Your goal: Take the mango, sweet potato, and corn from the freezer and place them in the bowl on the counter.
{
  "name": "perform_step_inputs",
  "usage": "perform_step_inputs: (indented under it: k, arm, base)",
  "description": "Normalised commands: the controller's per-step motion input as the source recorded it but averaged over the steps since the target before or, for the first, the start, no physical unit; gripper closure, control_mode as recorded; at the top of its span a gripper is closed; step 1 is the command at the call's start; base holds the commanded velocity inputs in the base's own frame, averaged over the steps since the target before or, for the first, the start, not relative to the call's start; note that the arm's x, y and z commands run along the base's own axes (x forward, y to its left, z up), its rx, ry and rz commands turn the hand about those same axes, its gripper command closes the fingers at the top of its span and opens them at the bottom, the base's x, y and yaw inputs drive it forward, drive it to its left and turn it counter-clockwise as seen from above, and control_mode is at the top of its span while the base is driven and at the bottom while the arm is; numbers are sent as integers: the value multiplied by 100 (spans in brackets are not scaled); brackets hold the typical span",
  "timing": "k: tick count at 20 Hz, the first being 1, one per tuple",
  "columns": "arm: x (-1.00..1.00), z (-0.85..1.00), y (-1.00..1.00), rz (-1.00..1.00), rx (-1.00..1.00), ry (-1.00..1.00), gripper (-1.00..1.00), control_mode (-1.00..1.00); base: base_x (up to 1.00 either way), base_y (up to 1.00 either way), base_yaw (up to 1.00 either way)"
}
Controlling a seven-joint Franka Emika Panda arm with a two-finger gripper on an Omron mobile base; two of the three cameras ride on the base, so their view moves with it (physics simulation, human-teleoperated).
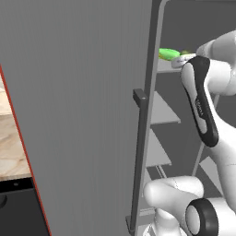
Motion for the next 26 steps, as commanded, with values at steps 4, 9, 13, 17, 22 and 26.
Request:
perform_step_inputs:
  k: [4, 9, 13, 17, 22, 26]
  arm:
    - [-97, 0, 27, 0, -2, 0, 100, -100]
    - [-100, 0, 25, 0, 0, 2, 100, -100]
    - [-99, 0, 29, 0, 0, 2, 100, -100]
    - [-97, -11, 36, -1, 0, 10, 100, -100]
    - [-90, -4, 18, 0, 0, 16, 100, -100]
    - [-74, -9, 9, -4, 1, 20, 100, -100]
  base:
    - [0, 0, 0]
    - [0, 0, 0]
    - [0, 0, 0]
    - [0, 0, 0]
    - [0, 0, 0]
    - [0, 0, 0]
